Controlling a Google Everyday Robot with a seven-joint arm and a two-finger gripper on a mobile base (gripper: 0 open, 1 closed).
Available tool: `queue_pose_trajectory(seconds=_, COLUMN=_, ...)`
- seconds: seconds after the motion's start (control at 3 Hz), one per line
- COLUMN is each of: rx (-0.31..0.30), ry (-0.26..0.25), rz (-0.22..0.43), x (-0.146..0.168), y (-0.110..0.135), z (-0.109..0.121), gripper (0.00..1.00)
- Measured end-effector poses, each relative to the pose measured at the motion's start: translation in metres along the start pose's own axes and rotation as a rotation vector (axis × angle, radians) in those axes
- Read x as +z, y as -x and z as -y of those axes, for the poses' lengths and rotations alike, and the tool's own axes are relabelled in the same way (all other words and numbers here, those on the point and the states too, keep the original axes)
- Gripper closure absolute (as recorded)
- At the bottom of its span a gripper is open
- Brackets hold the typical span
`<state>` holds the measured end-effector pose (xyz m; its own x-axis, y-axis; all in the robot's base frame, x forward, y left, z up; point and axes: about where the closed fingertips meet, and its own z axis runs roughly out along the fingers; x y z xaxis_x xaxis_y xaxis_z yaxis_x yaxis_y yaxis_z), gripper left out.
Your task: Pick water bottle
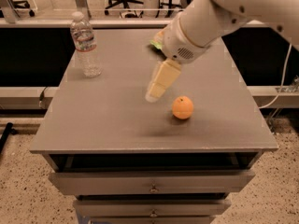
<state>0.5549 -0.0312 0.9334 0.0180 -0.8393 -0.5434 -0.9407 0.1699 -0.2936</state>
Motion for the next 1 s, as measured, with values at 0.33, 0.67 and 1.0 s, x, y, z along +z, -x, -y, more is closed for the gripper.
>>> queue_pose_trajectory(seconds=0.33, rx=-0.026, ry=0.002, rz=0.094, x=0.031, y=0.028, z=0.015, gripper=0.0)
queue_pose_trajectory(seconds=0.67, rx=-0.033, ry=0.01, rz=0.195, x=0.059, y=0.052, z=0.029, gripper=0.0)
queue_pose_trajectory(seconds=1.0, rx=-0.021, ry=0.027, rz=0.31, x=0.093, y=0.076, z=0.046, gripper=0.0)
